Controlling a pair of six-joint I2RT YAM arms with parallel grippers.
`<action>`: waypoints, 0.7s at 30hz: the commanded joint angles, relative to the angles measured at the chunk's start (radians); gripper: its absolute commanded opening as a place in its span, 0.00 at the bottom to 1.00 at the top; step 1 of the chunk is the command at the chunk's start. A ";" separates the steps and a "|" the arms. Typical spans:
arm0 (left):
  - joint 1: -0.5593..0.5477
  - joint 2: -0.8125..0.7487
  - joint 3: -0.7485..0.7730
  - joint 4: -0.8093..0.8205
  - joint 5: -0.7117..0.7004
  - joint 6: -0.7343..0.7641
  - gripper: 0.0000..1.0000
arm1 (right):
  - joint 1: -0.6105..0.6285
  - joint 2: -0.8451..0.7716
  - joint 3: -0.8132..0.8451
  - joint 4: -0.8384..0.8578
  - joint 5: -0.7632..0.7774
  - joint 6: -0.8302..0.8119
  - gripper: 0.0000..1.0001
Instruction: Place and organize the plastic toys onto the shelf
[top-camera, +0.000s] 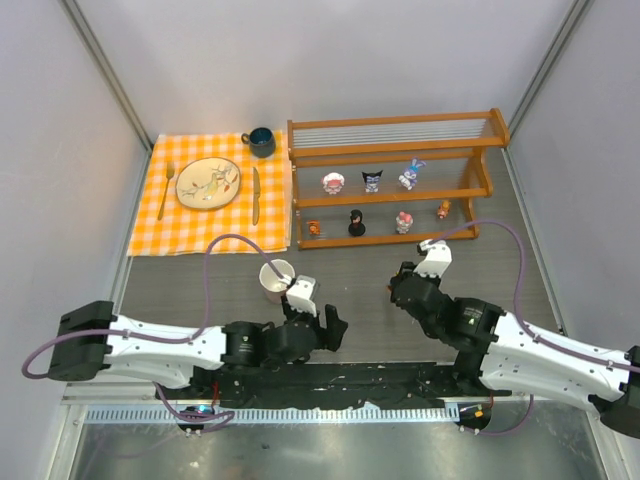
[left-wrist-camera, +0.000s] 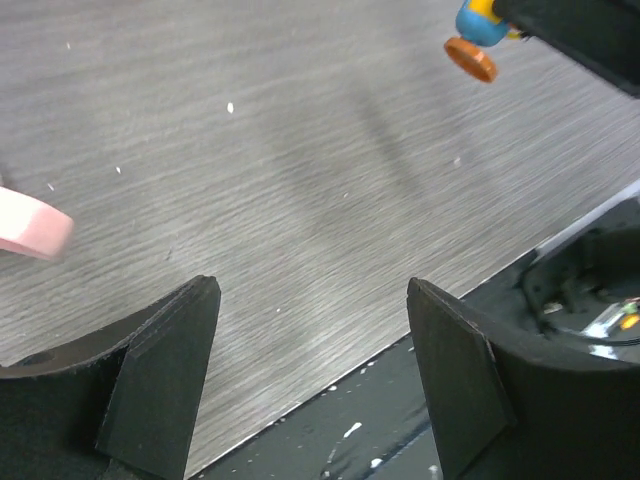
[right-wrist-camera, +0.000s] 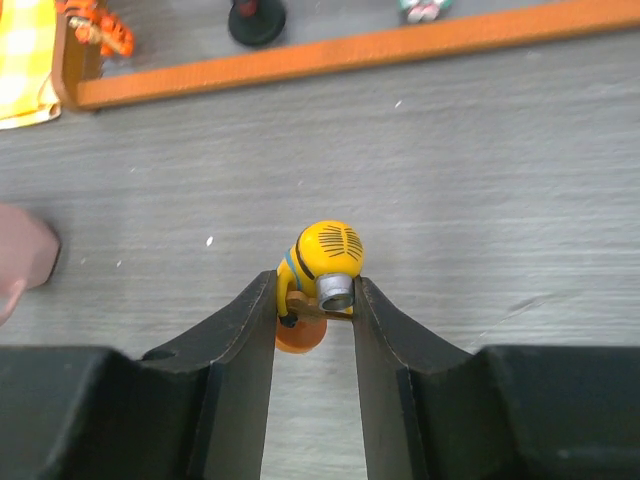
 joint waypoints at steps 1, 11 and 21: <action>0.000 -0.099 -0.005 -0.041 -0.087 0.019 0.80 | -0.072 -0.004 0.085 -0.013 0.084 -0.220 0.13; 0.001 -0.183 -0.048 -0.072 -0.109 -0.009 0.81 | -0.386 0.155 0.298 -0.007 0.043 -0.366 0.06; 0.018 -0.228 -0.014 -0.092 -0.147 0.071 0.82 | -0.618 0.342 0.449 0.158 -0.025 -0.553 0.06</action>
